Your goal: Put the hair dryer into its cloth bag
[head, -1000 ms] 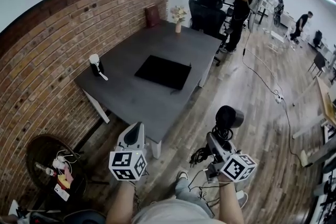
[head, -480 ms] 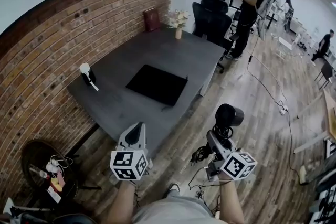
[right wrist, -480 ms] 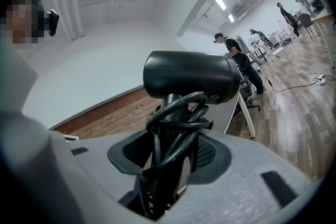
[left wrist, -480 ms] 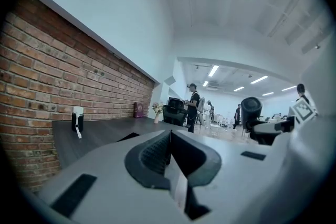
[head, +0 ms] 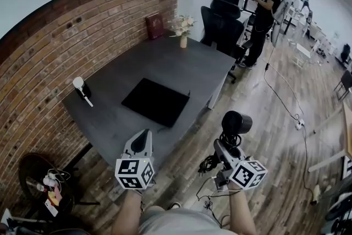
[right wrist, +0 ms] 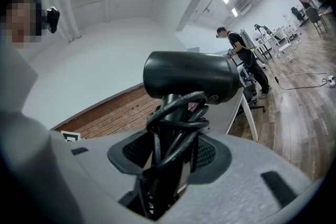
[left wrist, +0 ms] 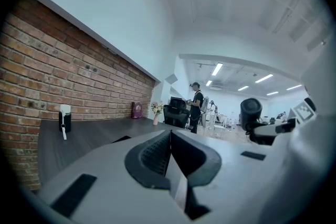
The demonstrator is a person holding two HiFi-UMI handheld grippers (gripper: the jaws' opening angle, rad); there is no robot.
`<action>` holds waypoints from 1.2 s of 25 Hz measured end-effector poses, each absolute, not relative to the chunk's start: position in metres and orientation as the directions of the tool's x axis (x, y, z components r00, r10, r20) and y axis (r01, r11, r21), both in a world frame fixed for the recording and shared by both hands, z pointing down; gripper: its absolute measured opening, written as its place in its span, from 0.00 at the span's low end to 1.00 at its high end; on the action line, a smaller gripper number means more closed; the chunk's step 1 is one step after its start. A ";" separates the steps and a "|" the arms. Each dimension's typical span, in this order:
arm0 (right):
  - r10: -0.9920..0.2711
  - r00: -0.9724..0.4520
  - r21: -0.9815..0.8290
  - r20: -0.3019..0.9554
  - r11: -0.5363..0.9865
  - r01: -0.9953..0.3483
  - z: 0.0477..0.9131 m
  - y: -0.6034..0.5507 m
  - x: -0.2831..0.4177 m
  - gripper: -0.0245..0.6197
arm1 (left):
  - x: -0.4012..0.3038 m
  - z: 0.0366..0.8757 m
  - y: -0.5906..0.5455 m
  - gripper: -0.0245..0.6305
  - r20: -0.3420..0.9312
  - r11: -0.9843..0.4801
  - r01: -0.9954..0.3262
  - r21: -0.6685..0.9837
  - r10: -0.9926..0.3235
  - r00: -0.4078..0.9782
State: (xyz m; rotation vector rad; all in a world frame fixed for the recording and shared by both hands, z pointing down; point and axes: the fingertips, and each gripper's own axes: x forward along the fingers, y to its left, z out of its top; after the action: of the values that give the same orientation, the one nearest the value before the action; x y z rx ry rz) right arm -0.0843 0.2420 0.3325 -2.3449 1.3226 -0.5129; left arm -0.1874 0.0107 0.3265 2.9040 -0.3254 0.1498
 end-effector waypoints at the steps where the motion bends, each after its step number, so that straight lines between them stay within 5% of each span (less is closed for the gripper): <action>1: -0.867 0.484 -0.508 0.120 -0.473 -0.720 0.332 0.242 -0.077 0.33 | -0.180 0.327 0.011 0.05 0.127 -0.952 -0.230 0.203 -0.207 0.970; 14: -0.863 0.484 -0.521 0.143 -0.482 -0.704 0.357 0.241 -0.013 0.33 | -0.111 0.354 0.002 0.05 0.177 -0.952 -0.231 0.204 -0.196 0.965; 30: -0.933 0.312 -0.505 0.181 -0.360 -0.784 0.362 0.144 0.167 0.33 | 0.036 0.379 -0.078 0.05 0.208 -0.883 -0.396 0.251 -0.351 0.913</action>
State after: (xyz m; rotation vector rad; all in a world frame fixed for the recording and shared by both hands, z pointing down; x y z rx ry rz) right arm 0.1667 0.1443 0.3621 -2.2612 1.5431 -0.6448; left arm 0.0359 -0.0784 0.3790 2.7853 -0.5563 0.2260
